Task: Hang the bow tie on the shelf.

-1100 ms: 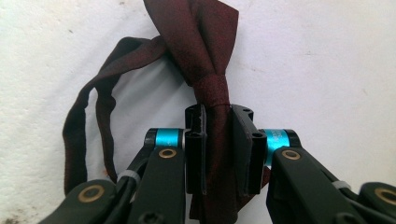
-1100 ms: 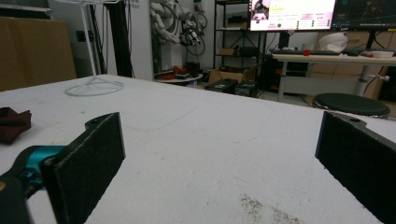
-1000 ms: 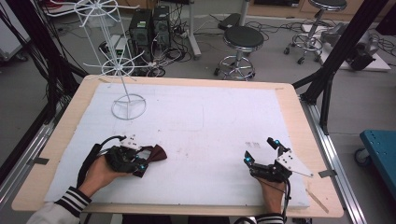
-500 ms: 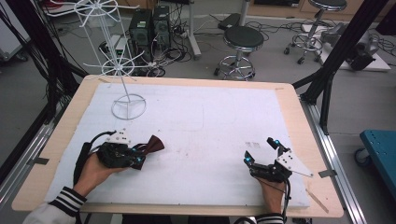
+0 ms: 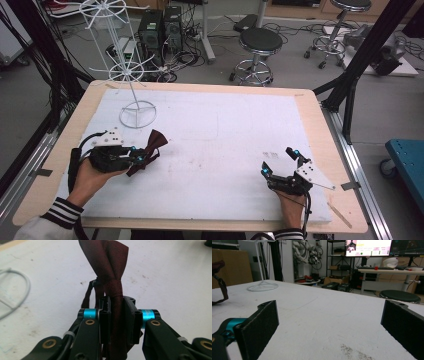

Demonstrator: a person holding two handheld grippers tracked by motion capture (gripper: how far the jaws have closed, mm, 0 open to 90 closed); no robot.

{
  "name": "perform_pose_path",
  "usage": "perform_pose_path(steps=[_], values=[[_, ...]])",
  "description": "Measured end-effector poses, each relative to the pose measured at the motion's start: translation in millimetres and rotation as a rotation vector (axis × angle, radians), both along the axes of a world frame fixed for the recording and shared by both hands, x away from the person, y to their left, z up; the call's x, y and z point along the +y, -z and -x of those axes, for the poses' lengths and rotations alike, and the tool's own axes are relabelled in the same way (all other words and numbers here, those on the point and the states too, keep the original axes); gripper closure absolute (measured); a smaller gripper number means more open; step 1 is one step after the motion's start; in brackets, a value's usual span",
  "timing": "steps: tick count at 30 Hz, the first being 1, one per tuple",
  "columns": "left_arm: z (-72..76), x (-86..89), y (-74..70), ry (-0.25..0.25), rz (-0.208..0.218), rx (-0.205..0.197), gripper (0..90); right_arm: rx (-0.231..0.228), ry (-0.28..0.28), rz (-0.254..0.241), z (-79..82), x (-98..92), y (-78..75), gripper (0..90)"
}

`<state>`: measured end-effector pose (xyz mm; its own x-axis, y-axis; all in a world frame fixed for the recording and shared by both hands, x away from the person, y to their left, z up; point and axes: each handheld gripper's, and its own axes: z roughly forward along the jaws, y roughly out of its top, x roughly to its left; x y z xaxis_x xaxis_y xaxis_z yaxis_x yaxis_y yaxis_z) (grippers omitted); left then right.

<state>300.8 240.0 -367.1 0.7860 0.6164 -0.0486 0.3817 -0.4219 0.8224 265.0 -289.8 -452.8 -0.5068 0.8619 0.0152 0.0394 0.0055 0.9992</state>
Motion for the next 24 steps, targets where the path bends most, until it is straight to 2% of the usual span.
perform_pose_path(steps=[17,24], values=[[-0.7,23.1,-37.9,-0.065,0.070,-0.114,76.4,-0.001,0.000,0.002,-0.1,-0.1,0.1,0.7],[-1.0,31.0,-50.3,-0.088,0.100,-0.145,76.3,-0.001,0.000,0.002,0.0,-0.1,0.1,0.7]])
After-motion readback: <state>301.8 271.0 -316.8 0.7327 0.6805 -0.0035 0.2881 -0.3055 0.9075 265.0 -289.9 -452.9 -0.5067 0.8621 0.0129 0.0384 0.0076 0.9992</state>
